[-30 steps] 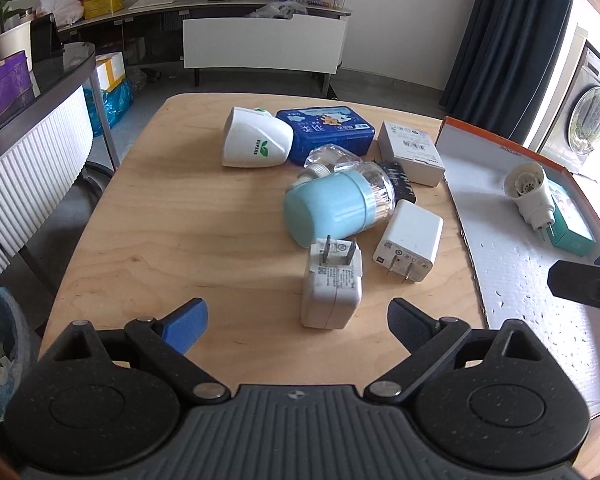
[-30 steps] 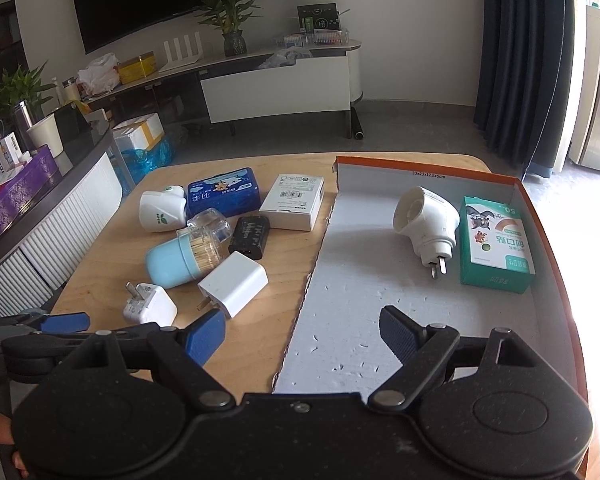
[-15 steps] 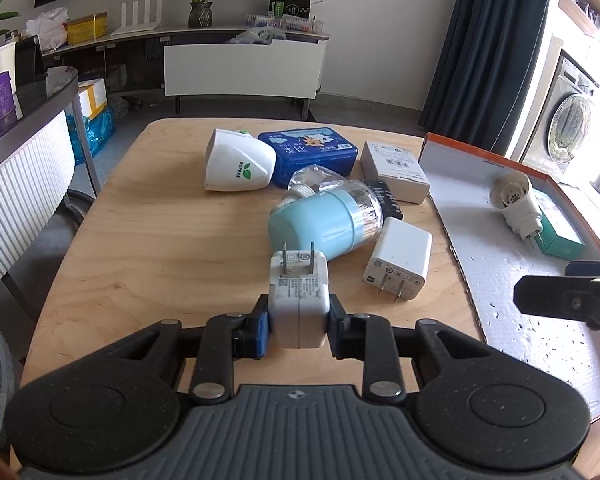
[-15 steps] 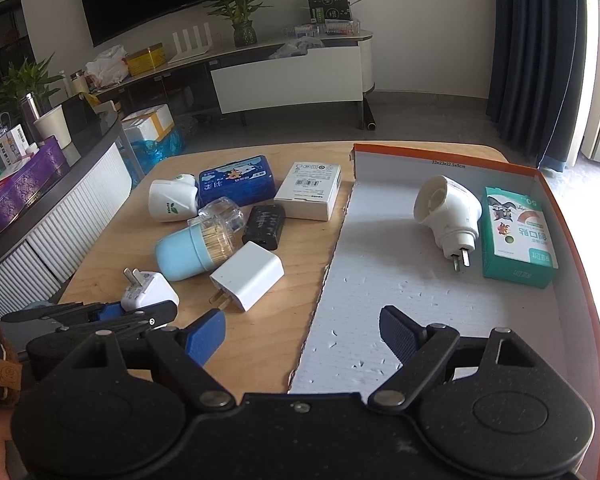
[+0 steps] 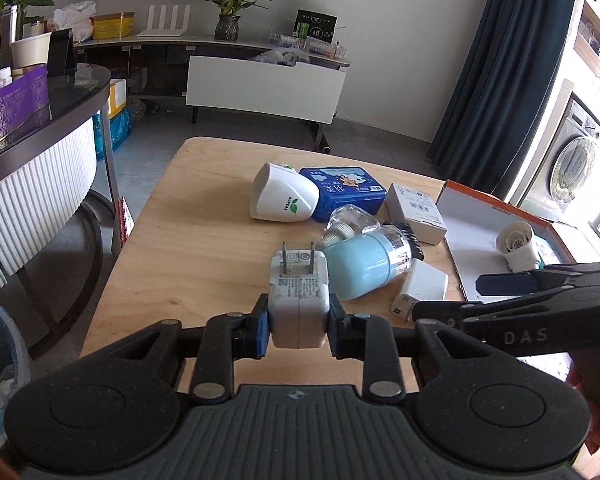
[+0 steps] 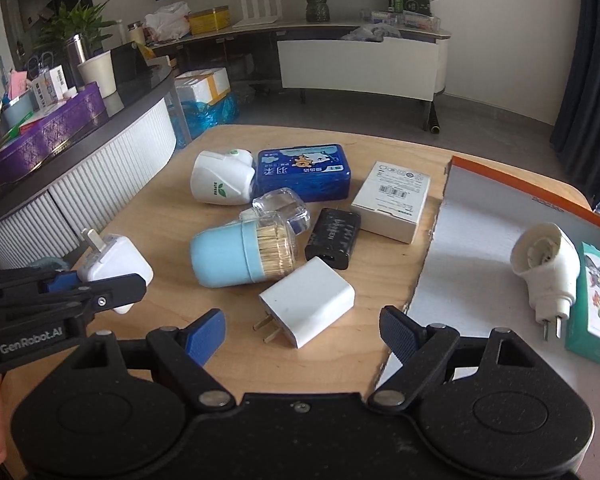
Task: Organize rigid objects
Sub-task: 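Grasp a white square charger with the left tool while the right tool grasps a white flat charger, then carry both white chargers from the table over to the white tray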
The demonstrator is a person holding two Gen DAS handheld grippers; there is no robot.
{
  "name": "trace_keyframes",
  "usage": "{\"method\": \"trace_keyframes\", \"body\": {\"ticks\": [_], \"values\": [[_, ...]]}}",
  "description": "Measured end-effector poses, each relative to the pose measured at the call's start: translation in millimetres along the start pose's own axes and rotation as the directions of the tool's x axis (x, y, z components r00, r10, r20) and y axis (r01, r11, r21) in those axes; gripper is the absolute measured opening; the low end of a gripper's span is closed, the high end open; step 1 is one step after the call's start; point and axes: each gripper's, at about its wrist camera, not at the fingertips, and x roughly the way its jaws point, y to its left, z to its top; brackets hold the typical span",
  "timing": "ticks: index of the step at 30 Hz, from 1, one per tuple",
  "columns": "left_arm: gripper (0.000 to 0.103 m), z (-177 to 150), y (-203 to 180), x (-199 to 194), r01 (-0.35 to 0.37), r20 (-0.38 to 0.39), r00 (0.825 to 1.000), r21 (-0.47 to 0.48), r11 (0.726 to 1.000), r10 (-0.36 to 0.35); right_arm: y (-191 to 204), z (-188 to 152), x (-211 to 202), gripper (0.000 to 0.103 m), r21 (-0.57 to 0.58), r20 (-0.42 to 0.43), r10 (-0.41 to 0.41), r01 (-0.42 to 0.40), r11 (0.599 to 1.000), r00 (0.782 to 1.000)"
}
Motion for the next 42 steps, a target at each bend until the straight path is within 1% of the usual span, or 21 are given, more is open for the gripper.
{"method": "trace_keyframes", "body": {"ticks": [3, 6, 8, 9, 10, 11, 14, 16, 20, 23, 28, 31, 42], "values": [[0.028, 0.9, 3.0, 1.0, 0.003, 0.0, 1.0, -0.009, 1.0, -0.003, 0.4, 7.4, 16.7, 0.099, -0.027, -0.027, -0.006, 0.005, 1.0, 1.0], [0.028, 1.5, 5.5, 3.1, 0.005, -0.002, 1.0, -0.013, 1.0, -0.005, -0.9, 11.3, 31.3, 0.099, -0.034, -0.047, 0.007, -0.008, 0.999, 0.999], [0.028, 1.5, 5.7, 4.3, 0.005, -0.004, 1.0, -0.011, 1.0, -0.005, -0.5, 12.2, 40.6, 0.099, -0.05, -0.064, -0.005, 0.002, 0.999, 0.998], [0.029, 1.6, 5.4, 4.8, 0.005, -0.003, 1.0, -0.011, 1.0, -0.006, -0.6, 11.6, 44.6, 0.093, -0.055, -0.073, -0.005, 0.001, 0.998, 0.997], [0.029, 1.7, 6.8, 4.0, 0.007, -0.003, 1.0, -0.012, 1.0, -0.007, -0.9, 10.1, 46.7, 0.08, -0.054, -0.077, -0.005, 0.001, 0.999, 0.997], [0.028, 2.1, 7.2, 3.7, 0.008, -0.002, 1.0, -0.012, 1.0, -0.008, -0.6, 8.9, 45.4, 0.077, -0.055, -0.068, -0.01, 0.006, 0.998, 0.998], [0.028, 2.5, 6.1, 3.0, 0.011, 0.0, 1.0, -0.01, 1.0, -0.011, 0.7, 5.7, 40.4, 0.077, -0.059, -0.06, -0.006, 0.003, 0.998, 0.998], [0.028, 2.9, 4.3, 2.3, 0.012, 0.001, 1.0, -0.005, 1.0, -0.012, 0.8, 3.7, 35.5, 0.077, -0.047, -0.061, -0.018, 0.015, 0.999, 0.998], [0.028, 5.2, -0.3, -1.0, 0.017, 0.01, 1.0, 0.002, 1.0, -0.017, -0.8, 4.8, 17.2, 0.077, -0.012, -0.034, -0.008, 0.008, 1.0, 0.999], [0.028, 7.4, -6.1, -5.1, 0.022, 0.018, 1.0, 0.011, 1.0, -0.022, -3.2, 6.7, -0.2, 0.077, 0.028, 0.003, 0.002, -0.002, 1.0, 1.0], [0.028, 10.9, -15.9, -12.0, 0.026, 0.031, 0.999, 0.023, 0.999, -0.027, 1.1, 5.8, -28.8, 0.077, 0.046, 0.056, 0.01, -0.012, 0.999, 0.998], [0.028, 12.4, -21.7, -15.8, 0.031, 0.037, 0.999, 0.031, 0.999, -0.032, 4.3, 2.6, -41.9, 0.077, 0.047, 0.07, -0.004, 0.001, 0.999, 0.998], [0.028, 14.5, -40.2, -27.8, 0.036, 0.049, 0.998, 0.062, 0.997, -0.039, 0.0, -10.6, -75.0, 0.077, 0.099, 0.109, -0.017, 0.006, 0.995, 0.994]]}}
